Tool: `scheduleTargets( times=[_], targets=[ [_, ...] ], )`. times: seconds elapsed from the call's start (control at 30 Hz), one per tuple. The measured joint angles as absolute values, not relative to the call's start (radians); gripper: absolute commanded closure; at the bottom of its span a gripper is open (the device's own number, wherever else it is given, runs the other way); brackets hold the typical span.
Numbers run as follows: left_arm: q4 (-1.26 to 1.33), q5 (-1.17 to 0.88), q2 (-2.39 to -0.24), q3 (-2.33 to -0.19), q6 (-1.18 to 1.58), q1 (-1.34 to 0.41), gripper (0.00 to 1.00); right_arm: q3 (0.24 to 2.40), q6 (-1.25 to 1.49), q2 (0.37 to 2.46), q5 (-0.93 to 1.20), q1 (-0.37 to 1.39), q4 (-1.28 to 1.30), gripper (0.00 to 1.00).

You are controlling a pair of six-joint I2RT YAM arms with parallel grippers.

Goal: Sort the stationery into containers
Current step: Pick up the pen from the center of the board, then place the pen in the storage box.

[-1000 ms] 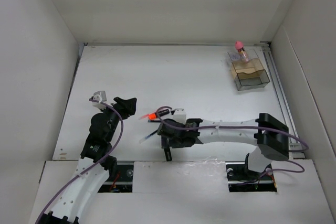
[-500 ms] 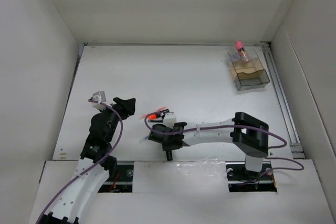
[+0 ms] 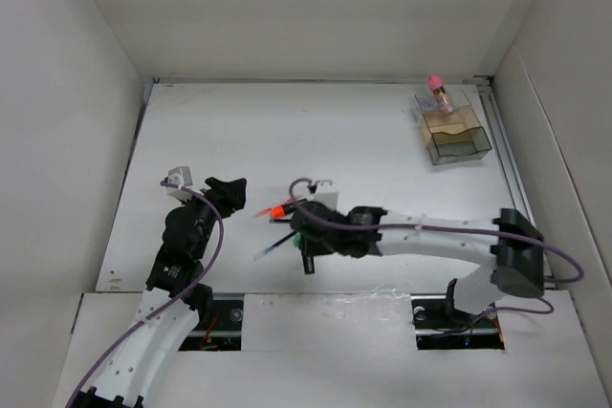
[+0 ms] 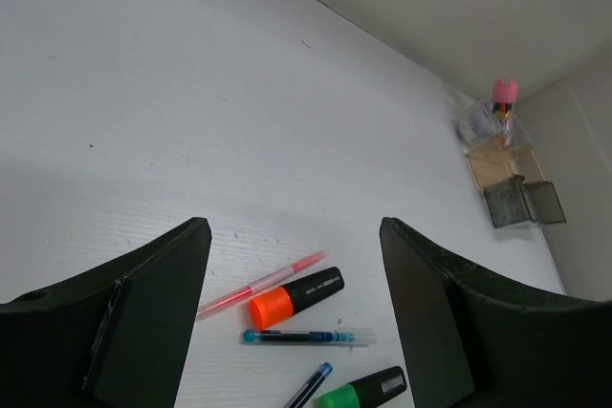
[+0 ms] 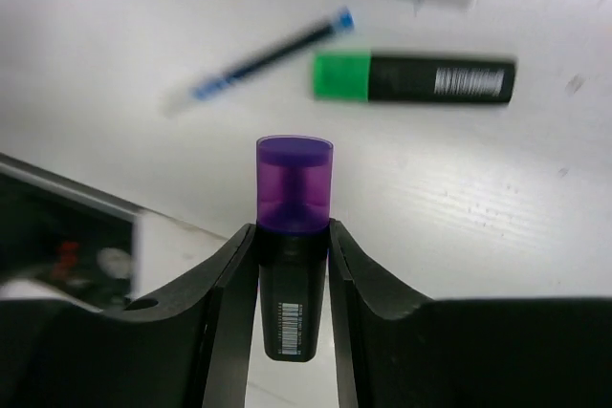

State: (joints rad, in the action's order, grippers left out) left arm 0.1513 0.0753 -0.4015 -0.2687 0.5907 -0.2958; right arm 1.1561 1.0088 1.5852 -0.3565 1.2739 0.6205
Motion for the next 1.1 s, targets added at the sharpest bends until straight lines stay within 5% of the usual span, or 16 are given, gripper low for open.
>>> scheduleTargets(
  times=[0.27,0.63,1.1],
  targets=[
    [0.178,0.034,-0.421,-0.269,0.586,-0.296,0.31,1.212,0.931,1.358,-0.350,0.746,0.451,0.97],
    [0.200,-0.014,-0.463,-0.269,0.583,-0.302,0.31,1.262,0.964,1.568,-0.300,0.087,0.261,0.98],
    [0.212,-0.027,-0.470,-0.269,0.583,-0.307,0.31,1.329,1.038,1.801,-0.199,-0.156,0.187,0.98]
  ],
)
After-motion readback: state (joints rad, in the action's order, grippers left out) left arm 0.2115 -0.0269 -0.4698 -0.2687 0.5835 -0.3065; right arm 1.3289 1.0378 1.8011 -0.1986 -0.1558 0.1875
